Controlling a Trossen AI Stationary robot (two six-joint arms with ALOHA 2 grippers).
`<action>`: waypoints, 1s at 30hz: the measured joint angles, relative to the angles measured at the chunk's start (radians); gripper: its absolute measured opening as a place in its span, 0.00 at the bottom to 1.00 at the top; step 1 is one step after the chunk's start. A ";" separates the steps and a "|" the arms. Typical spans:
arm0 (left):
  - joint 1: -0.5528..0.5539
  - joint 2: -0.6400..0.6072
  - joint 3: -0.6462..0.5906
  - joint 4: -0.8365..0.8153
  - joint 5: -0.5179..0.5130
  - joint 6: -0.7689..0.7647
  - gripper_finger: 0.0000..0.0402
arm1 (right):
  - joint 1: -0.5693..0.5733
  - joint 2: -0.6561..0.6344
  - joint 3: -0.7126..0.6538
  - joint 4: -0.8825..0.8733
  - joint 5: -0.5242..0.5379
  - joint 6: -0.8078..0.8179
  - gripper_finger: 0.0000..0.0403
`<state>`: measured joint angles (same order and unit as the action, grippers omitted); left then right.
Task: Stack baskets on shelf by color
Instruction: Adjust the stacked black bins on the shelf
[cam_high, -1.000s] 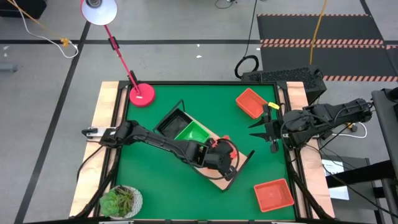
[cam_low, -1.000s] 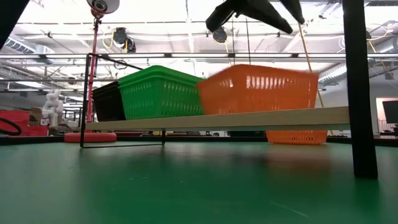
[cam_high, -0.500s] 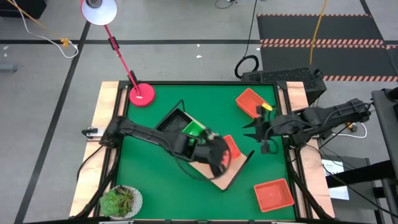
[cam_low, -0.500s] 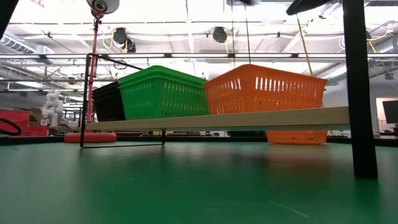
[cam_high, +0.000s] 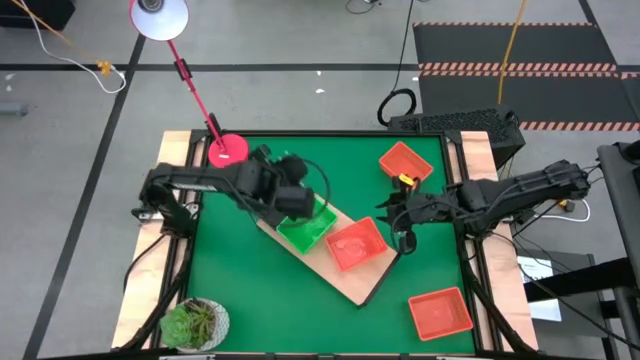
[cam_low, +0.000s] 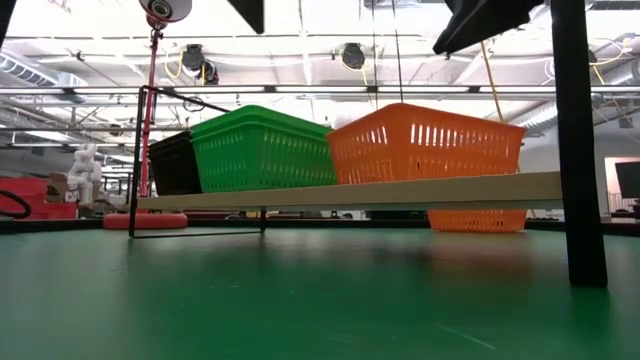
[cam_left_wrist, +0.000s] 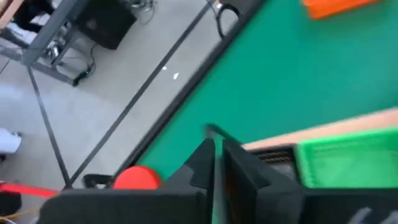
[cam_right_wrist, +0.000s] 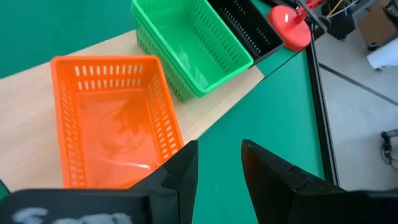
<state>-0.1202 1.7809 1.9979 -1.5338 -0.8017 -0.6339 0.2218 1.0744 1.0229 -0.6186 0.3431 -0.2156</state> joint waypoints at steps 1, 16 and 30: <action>0.025 -0.018 -0.021 0.006 -0.001 0.007 0.07 | 0.000 0.000 0.000 0.000 -0.001 -0.004 0.29; 0.406 -0.344 -0.531 0.117 0.095 -0.105 0.04 | 0.000 -0.001 0.000 -0.014 -0.003 -0.003 0.29; 0.496 -0.370 -0.873 0.373 0.300 -0.113 0.01 | 0.000 0.000 0.000 -0.006 -0.004 0.012 0.29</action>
<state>0.3754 1.4105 1.1249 -1.1611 -0.5016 -0.7473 0.2222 1.0740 1.0229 -0.6243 0.3393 -0.2031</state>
